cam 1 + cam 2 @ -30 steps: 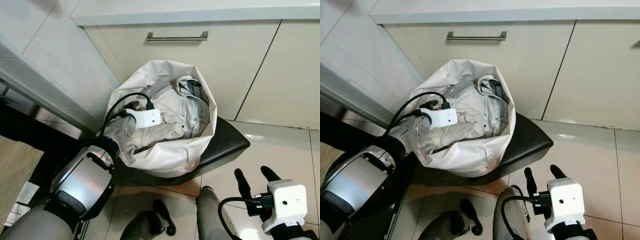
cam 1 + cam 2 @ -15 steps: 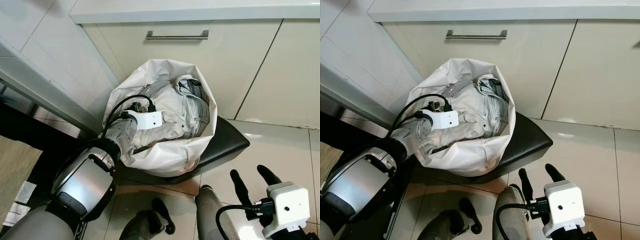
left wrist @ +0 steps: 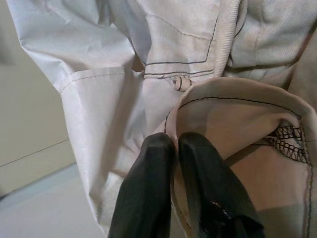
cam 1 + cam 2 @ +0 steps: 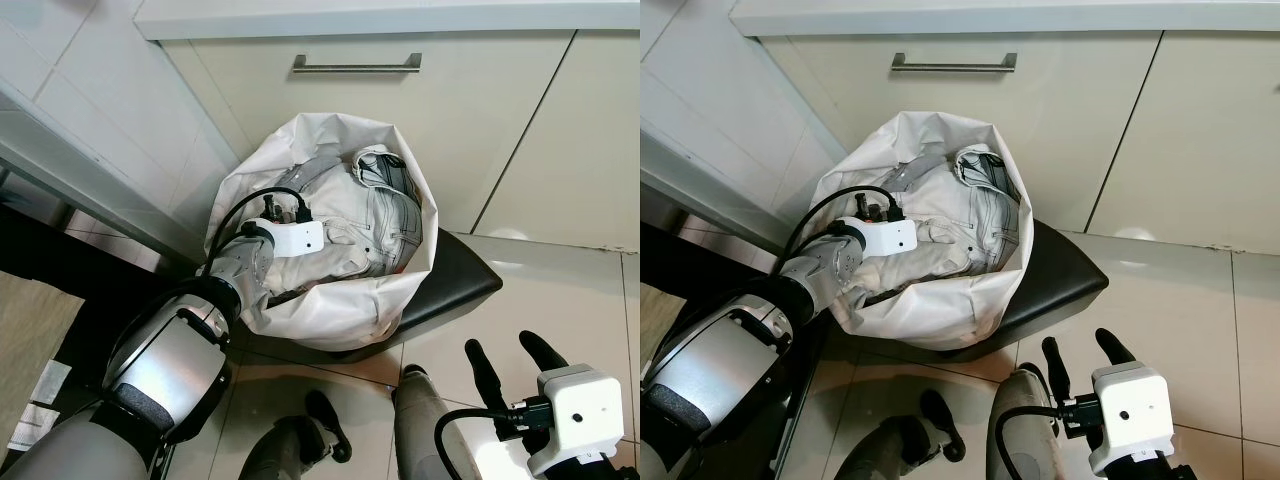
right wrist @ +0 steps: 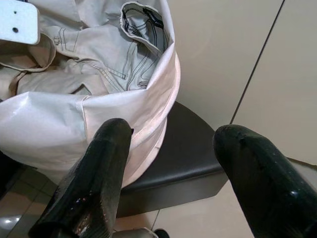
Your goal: Clothes washing
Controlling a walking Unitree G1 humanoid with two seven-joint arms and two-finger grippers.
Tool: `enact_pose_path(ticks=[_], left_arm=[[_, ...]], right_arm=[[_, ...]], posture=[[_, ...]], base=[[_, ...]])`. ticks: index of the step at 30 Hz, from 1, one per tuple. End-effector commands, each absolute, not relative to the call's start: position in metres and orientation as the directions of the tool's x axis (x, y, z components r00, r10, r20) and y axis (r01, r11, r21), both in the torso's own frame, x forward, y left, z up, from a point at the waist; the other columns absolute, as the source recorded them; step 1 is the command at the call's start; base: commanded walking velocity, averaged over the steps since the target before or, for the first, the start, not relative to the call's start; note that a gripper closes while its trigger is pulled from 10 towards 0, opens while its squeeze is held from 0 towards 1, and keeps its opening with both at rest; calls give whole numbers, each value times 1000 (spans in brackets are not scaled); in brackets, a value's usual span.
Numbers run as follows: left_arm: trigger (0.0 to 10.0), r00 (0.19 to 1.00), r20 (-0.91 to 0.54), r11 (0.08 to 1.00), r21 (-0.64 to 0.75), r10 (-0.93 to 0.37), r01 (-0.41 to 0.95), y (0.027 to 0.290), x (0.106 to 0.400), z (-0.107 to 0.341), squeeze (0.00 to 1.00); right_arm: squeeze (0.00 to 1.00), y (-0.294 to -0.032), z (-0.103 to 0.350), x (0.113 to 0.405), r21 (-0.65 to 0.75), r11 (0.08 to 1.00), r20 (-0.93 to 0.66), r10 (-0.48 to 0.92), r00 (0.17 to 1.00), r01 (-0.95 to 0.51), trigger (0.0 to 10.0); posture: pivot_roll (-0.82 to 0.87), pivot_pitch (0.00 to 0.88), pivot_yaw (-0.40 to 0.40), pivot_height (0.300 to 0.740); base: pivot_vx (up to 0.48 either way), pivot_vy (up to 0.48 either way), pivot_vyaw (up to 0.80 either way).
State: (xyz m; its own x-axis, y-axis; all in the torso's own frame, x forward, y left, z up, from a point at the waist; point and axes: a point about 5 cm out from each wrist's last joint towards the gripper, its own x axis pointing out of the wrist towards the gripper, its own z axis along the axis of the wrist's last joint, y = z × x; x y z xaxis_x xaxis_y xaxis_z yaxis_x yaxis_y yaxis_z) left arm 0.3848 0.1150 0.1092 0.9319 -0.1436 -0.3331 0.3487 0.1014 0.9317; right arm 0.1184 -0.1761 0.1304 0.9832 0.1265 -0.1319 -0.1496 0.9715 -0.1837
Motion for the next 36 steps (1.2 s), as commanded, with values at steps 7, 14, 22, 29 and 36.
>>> enact_pose_path(ticks=[7, 14, 22, 29, 36], left_arm=[[0, 897, -427, 449, 784, -112, 429, 122, 380, 99, 0], [0, 874, -447, 810, 432, -189, 396, 117, 383, 105, 0], [0, 906, -355, 925, 210, -229, 316, 118, 395, 130, 0], [0, 946, -183, 955, 79, -268, 286, 130, 409, 173, 0], [0, 953, 60, 954, -2, -298, 299, 144, 418, 228, 0]], right_arm=[[0, -176, 124, 124, -176, 973, -145, 123, 982, -148, 10000], [0, -180, 121, 149, -157, 980, -103, 109, 989, -124, 10000], [0, -179, 118, 181, -138, 981, -56, 128, 990, -135, 10000], [0, -173, 119, 217, -115, 978, -2, 173, 985, -172, 10000], [0, -165, 122, 245, -93, 972, 34, 221, 975, -217, 10000]], posture=[[-566, 313, 265, 726], [-537, 224, 267, 726], [-470, 117, 245, 726], [-372, 44, 200, 726], [-281, 0, 147, 726]], base=[[0, 0, 0], [0, 0, 0], [0, 0, 0], [0, 0, 0], [0, 0, 0]])
